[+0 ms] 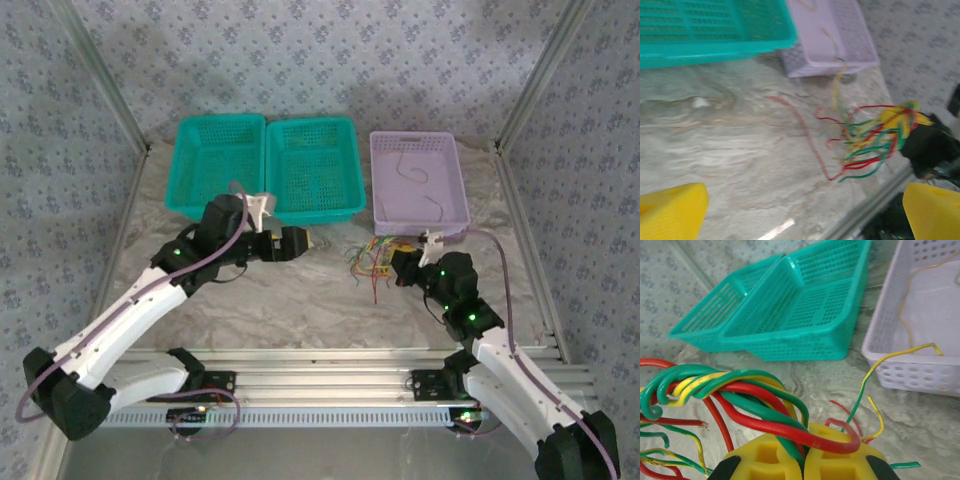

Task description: Untangle the cables

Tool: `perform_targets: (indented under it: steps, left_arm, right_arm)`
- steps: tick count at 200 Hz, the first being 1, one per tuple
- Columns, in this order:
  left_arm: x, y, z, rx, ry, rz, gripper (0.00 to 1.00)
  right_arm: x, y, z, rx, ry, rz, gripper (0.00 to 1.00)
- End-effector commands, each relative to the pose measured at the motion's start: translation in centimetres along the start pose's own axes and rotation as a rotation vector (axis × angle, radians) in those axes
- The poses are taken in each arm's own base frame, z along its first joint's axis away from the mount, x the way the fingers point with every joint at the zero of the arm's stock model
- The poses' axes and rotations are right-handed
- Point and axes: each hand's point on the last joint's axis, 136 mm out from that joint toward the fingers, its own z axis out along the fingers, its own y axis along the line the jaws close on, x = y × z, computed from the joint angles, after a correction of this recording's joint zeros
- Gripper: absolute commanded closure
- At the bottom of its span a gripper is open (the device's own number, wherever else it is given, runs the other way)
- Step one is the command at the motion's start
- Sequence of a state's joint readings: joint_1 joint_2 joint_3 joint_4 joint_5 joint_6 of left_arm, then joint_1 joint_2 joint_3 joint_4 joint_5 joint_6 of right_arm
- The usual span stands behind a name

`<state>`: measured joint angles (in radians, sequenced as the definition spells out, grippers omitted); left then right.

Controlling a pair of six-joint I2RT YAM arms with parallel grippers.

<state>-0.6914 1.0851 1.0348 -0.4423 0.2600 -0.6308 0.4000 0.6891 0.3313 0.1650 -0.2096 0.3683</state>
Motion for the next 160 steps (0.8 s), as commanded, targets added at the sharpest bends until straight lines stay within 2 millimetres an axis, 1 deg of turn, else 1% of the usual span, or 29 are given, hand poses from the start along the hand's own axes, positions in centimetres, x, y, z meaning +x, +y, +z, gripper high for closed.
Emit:
perform_targets:
  steps: [1,14,30,59,80,100,109,118,149,160]
  left_arm:
    - [-1.0,-5.2,0.8,0.179,-0.005,0.065,0.00]
    - [-0.6,-6.0,1.9,0.204,0.019,0.075,0.00]
    - [-0.2,-6.5,3.1,0.220,0.056,0.080,0.00]
    - [0.8,-6.5,4.6,0.197,0.123,0.106,0.01]
    - [1.5,-6.2,5.4,0.170,0.163,0.119,0.05]
    - [1.9,-6.2,5.8,0.155,0.195,0.134,0.13]
    - [2.3,-6.2,5.9,0.150,0.211,0.144,0.21]
    - [2.6,-6.3,6.1,0.144,0.225,0.156,0.26]
    - [3.7,-6.0,6.4,0.111,0.280,0.201,0.36]
    - [4.2,-5.9,6.4,0.103,0.299,0.215,0.38]
  right_arm:
    - [-1.7,3.4,0.2,-0.138,-0.022,-0.085,1.00]
    - [-1.3,4.3,0.4,-0.168,0.001,-0.107,1.00]
    - [-0.7,5.1,0.7,-0.196,0.027,-0.132,1.00]
    - [0.1,6.3,1.1,-0.231,0.074,-0.176,1.00]
    - [0.6,6.8,1.5,-0.241,0.105,-0.203,1.00]
    - [1.1,7.0,1.9,-0.241,0.130,-0.215,1.00]
    - [1.2,7.0,2.0,-0.236,0.140,-0.220,1.00]
    - [1.2,6.9,2.2,-0.232,0.145,-0.226,1.00]
    - [1.2,7.0,2.3,-0.223,0.145,-0.236,1.00]
    - [1.1,6.9,2.3,-0.220,0.142,-0.238,1.00]
